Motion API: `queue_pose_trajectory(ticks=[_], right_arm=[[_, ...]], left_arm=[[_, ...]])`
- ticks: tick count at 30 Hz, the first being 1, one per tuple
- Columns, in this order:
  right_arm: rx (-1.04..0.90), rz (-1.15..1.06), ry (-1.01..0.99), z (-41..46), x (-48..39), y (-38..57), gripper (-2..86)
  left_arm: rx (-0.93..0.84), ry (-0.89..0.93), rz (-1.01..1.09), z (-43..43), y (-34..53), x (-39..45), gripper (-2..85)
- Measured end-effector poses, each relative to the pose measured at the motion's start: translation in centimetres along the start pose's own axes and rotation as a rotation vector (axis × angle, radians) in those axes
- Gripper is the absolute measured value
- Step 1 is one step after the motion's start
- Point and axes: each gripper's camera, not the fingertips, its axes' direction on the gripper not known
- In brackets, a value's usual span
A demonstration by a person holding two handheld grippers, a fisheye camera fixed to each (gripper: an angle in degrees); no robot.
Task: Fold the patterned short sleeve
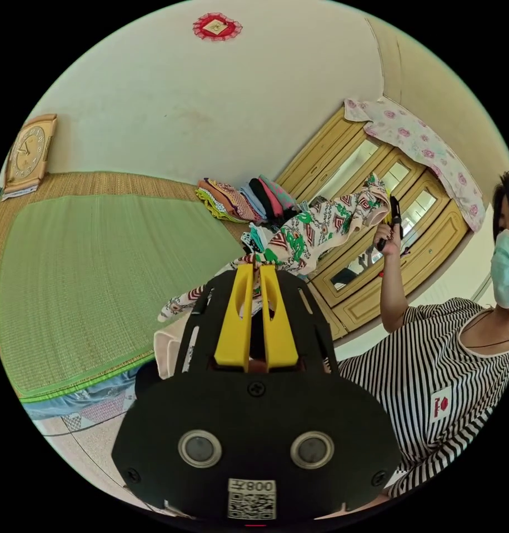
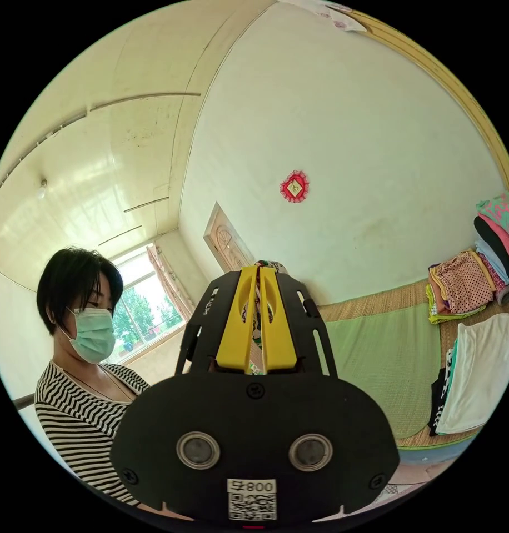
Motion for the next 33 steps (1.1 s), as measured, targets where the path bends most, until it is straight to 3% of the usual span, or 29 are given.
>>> queue_pose_trajectory(ticks=[10, 17, 33], right_arm=[[-0.169, -0.063, -0.044, 4.9, -2.6, -0.8, 0.3], [-0.106, -0.097, 0.015, 2.4, -3.2, -1.6, 0.4], [-0.009, -0.129, -0.006, -1.0, -1.1, -2.7, 0.4]], left_arm=[[-0.052, 0.175, -0.152, 2.5, 1.7, 1.7, 1.0], [0.139, 0.182, -0.118, -4.8, -0.3, 5.0, 0.8], [0.617, -0.173, 0.271, -27.4, -5.6, 17.7, 0.5]])
